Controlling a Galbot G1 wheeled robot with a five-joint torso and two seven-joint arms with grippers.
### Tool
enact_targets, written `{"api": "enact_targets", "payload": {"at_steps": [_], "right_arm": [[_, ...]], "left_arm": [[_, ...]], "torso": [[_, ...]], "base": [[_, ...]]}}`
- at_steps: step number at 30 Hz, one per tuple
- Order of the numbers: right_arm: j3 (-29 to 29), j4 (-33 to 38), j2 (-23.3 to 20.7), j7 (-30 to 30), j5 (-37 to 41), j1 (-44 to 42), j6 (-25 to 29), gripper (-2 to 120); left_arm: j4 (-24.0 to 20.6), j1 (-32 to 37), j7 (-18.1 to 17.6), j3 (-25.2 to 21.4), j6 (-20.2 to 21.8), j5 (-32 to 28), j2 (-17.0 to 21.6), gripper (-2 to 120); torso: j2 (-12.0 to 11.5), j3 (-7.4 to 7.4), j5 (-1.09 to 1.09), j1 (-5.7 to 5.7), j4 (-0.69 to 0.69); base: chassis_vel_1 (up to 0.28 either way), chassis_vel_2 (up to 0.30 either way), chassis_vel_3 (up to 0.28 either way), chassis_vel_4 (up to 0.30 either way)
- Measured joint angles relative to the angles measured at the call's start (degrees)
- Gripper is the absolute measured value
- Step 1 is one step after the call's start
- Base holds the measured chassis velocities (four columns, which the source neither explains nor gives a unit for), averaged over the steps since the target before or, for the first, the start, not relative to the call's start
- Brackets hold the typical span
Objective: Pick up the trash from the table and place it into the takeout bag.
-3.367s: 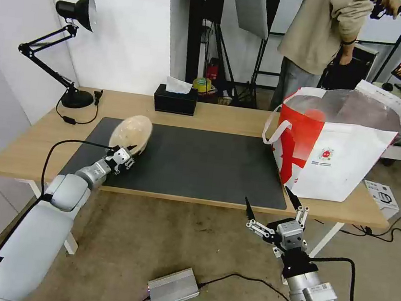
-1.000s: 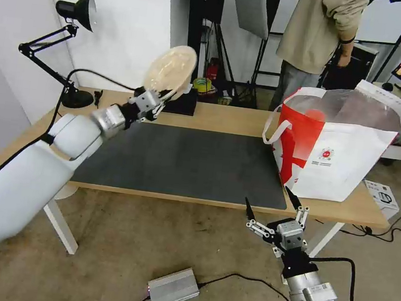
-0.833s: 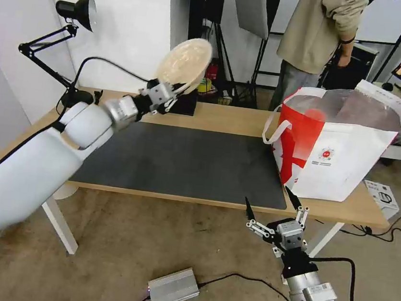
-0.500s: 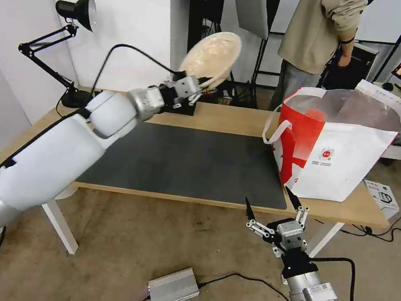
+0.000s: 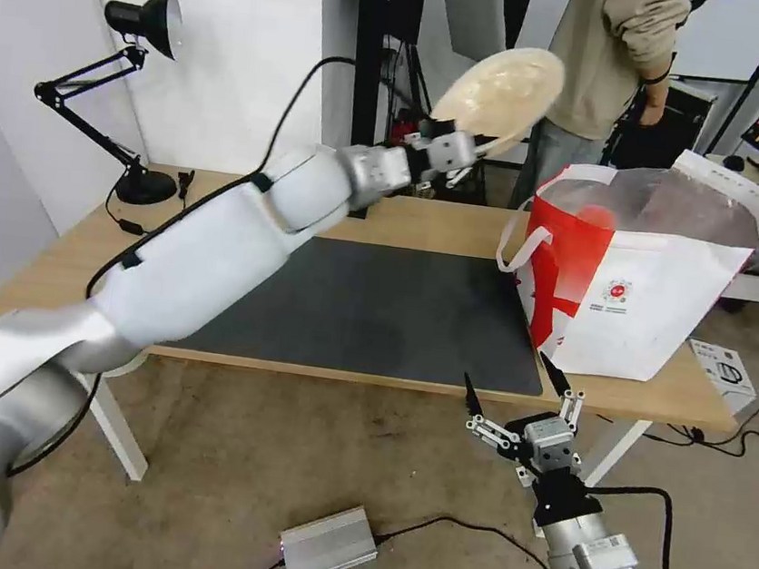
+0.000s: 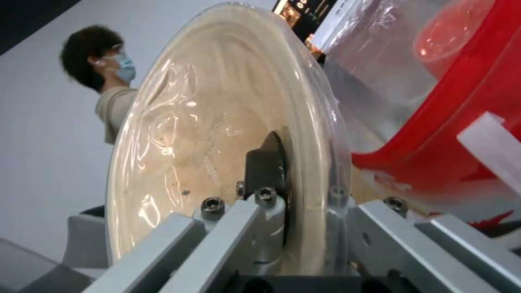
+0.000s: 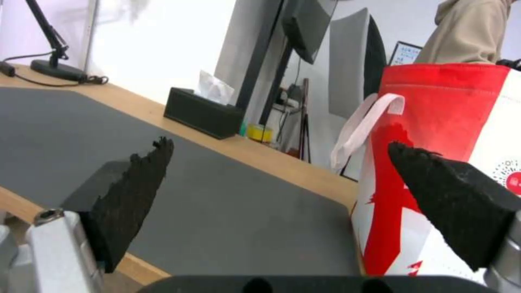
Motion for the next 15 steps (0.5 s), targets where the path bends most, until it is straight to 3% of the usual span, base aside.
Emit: {"api": "enact_targets", "payload": {"at_steps": [15], "right_arm": [[0.0,0.0,0.0,0.0,0.0,0.0,0.0,100]], "left_arm": [[8.34,-3.26,1.51,2.08,-2.48,9.76,-8.77,1]], "torso": [[0.0,0.0,0.0,0.0,0.01]], "base": [[0.0,0.0,0.0,0.0]]}}
